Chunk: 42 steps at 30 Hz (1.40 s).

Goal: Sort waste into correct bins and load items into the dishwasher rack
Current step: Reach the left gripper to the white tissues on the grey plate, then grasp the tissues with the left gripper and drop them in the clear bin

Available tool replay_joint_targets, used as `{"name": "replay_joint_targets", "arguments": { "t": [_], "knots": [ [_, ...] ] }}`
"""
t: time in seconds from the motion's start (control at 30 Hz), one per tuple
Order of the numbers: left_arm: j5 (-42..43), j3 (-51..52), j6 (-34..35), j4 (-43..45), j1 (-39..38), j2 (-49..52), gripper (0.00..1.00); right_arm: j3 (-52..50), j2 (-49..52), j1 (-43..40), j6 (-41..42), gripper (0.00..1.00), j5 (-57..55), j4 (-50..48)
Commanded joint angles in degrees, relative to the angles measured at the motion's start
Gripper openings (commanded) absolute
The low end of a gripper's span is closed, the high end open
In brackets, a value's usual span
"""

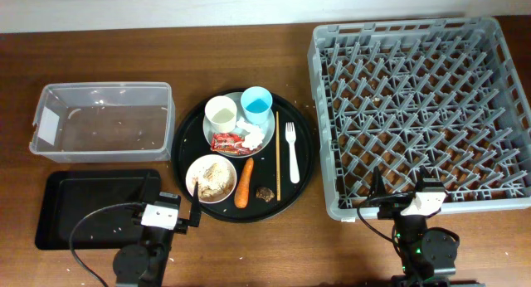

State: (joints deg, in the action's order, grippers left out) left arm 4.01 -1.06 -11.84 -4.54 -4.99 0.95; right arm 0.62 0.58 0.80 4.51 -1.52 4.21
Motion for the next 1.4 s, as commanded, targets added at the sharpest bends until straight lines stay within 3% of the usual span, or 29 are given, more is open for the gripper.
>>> {"name": "replay_joint_targets", "arguments": {
  "t": [0.0,0.1,0.23,0.3,0.43,0.5,0.53,0.6,0.67,0.8,0.83,0.87,0.9,0.97,1.0,1.03,1.07,1.23,1.27,1.3,1.37],
  "knots": [
    [-0.81,0.52,-0.9,0.15,0.28,-0.5,0.99,-0.31,-0.22,0.33,0.24,0.99,-0.66,0.33],
    [-0.81,0.52,-0.9,0.13,0.28,-0.5,0.99,-0.31,-0.22,0.33,0.24,0.99,-0.66,0.33],
    [6.88,0.2,0.61,2.51,0.28,-0.5,0.99,-0.31,-0.22,0.33,0.24,0.99,-0.66,0.35],
    [11.47,-6.32,8.66,-4.74,0.28,-0.48,0.99,-0.31,-0.22,0.33,0.26,0.99,-0.68,0.35],
    [11.32,-30.23,8.66,-19.41,0.28,8.52,0.99,-0.31,-0.22,0.33,0.24,0.99,-0.66,0.35],
    [13.0,-48.35,8.63,-27.39,0.28,23.23,0.99,-0.31,-0.22,0.33,0.26,0.99,-0.66,0.35],
    [14.45,-59.69,8.63,-35.54,0.28,32.68,0.99,-0.31,-0.22,0.33,0.24,0.99,-0.68,0.35],
    [16.92,-84.59,8.66,-59.89,0.28,53.31,0.99,-0.31,-0.22,0.33,0.24,0.99,-0.66,0.35],
    [19.15,-96.96,8.61,-69.22,0.28,67.08,0.99,-0.31,-0.22,0.33,0.24,0.99,-0.66,0.35],
    [23.69,-98.42,9.09,-66.27,0.28,80.48,0.99,-0.31,-0.22,0.33,0.24,0.99,-0.66,0.35],
    [25.46,-98.42,11.61,-66.23,-0.09,83.38,0.89,-0.31,-0.22,0.33,0.24,0.99,-0.66,0.35],
    [21.16,-98.36,15.15,-67.45,-2.21,87.14,0.58,-0.31,-0.22,0.33,0.24,0.99,-0.66,0.35],
    [13.73,-98.07,19.3,-67.67,-5.64,89.94,0.49,-0.31,-0.22,0.33,0.24,0.99,-0.66,0.35],
    [2.1,-97.26,25.24,-67.23,-12.35,94.01,0.48,-0.31,-0.22,0.33,0.24,0.99,-0.66,0.35],
    [-0.94,-96.94,26.6,-67.19,-14.36,95.56,0.36,-0.31,-0.22,0.33,0.24,0.99,-0.66,0.35],
    [-1.95,-96.26,26.84,-66.86,-16.94,98.01,0.1,-0.31,-0.22,0.33,0.24,0.99,-0.66,0.35],
    [-1.9,-96.26,26.95,-66.82,-18.27,100.04,0.01,-0.31,-0.22,0.33,0.24,0.99,-0.66,0.35],
    [-1.92,-96.24,29.4,-64.92,-23.04,106.03,0.01,-0.31,-0.22,0.33,0.24,0.99,-0.66,0.35],
    [-1.95,-96.24,29.75,-64.46,-24.11,106.95,0.11,-0.31,-0.22,0.33,0.24,0.99,-0.66,0.33],
    [-1.92,-95.8,31.43,-64.22,-24.52,108.0,0.33,-0.31,-0.22,0.33,0.24,0.99,-0.66,0.35],
    [-1.9,-92.08,31.61,-59.91,-24.52,108.91,0.34,-0.31,-0.22,0.33,0.24,0.99,-0.66,0.35]
  ]
}}
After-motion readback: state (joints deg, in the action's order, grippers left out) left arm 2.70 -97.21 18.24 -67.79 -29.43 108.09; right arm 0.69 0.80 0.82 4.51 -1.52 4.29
